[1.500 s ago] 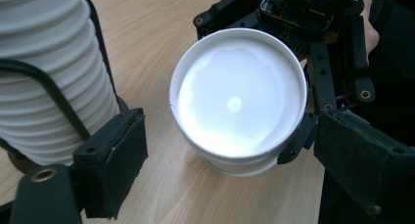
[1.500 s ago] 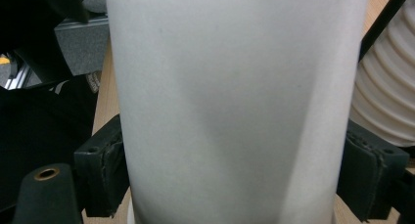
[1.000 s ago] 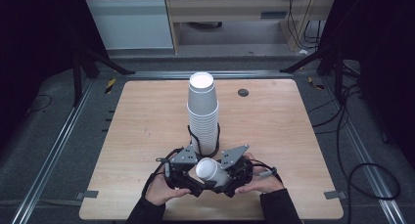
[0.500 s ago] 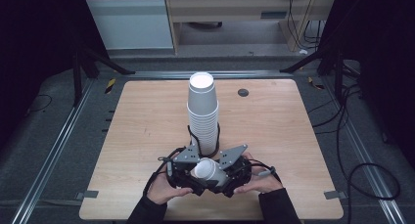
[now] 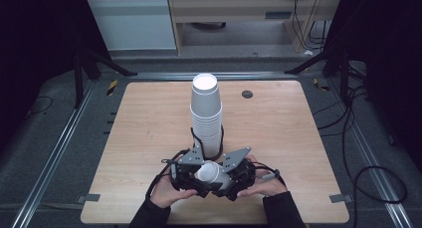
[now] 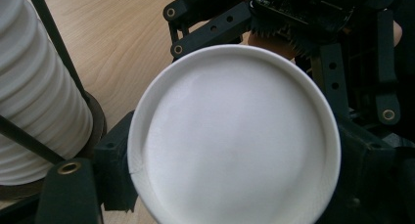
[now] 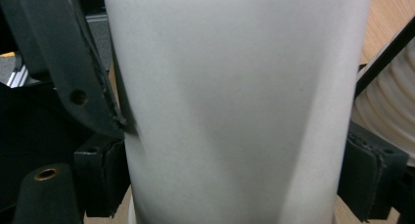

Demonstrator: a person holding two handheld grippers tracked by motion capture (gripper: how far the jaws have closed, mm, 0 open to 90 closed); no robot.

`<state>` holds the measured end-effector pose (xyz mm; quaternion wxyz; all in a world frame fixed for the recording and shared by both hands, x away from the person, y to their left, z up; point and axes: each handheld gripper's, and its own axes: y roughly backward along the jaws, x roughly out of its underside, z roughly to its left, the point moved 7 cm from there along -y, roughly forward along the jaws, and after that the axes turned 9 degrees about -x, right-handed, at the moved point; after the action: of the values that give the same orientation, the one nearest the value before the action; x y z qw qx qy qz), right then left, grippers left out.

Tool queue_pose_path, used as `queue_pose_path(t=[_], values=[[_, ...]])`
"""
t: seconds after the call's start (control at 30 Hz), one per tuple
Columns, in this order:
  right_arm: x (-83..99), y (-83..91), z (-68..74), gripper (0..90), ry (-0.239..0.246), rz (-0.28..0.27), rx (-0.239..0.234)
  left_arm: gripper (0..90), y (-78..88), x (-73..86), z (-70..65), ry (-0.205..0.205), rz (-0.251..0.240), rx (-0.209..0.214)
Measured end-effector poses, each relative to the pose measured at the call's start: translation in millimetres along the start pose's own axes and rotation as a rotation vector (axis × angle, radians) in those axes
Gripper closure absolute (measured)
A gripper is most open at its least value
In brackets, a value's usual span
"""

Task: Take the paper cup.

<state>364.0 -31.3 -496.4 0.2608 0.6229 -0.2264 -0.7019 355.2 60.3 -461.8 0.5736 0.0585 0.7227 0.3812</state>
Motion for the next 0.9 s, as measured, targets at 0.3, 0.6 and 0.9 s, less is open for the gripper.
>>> queue_pose_path(t=[0.3, 0.6, 0.9], values=[[0.5, -2.0, -0.3, 13.7, -0.007, 0.005, -0.004, 21.2, 1.1, 0.7, 0.8, 0.002, -0.002, 0.011], [-4.6, 3.7, 0.0, 11.7, -0.020, -0.034, 0.008, 21.4, 8.1, -3.1, 0.1, -0.015, -0.034, -0.001], [-6.1, 6.8, -0.5, 10.2, -0.029, -0.044, 0.016, 21.6, 8.8, -2.2, 1.8, -0.023, -0.022, -0.015]])
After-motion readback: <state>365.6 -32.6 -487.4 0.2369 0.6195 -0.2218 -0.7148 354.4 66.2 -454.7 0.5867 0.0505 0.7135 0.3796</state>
